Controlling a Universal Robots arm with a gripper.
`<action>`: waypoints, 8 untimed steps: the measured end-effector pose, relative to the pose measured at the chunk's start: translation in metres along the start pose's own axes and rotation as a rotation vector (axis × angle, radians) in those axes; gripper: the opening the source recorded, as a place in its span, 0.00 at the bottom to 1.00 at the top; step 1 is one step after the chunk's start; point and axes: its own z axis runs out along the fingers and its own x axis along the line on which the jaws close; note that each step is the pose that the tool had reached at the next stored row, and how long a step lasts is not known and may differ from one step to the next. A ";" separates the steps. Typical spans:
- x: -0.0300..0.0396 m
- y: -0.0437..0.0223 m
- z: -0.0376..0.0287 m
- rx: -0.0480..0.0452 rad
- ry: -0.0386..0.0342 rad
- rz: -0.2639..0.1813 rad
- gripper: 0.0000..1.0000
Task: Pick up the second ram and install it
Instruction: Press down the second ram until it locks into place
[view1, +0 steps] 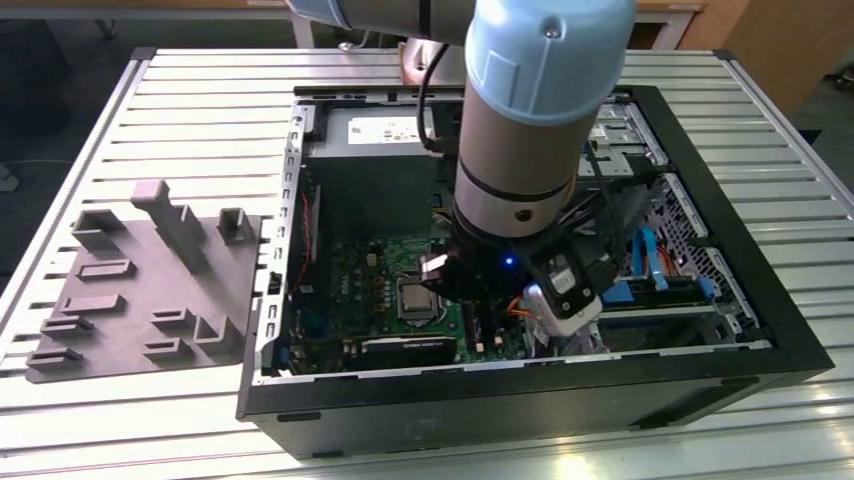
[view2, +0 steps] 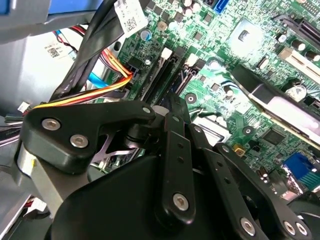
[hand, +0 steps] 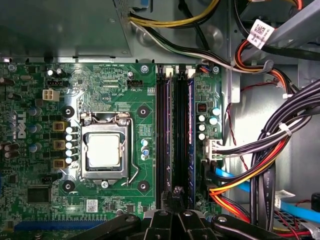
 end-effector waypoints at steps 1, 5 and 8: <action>0.0000 -0.0004 0.0003 0.0000 0.0000 0.000 0.11; -0.0001 -0.0013 0.0020 0.0000 0.0000 0.000 0.11; -0.0001 -0.0014 0.0036 0.0002 0.0000 0.000 0.11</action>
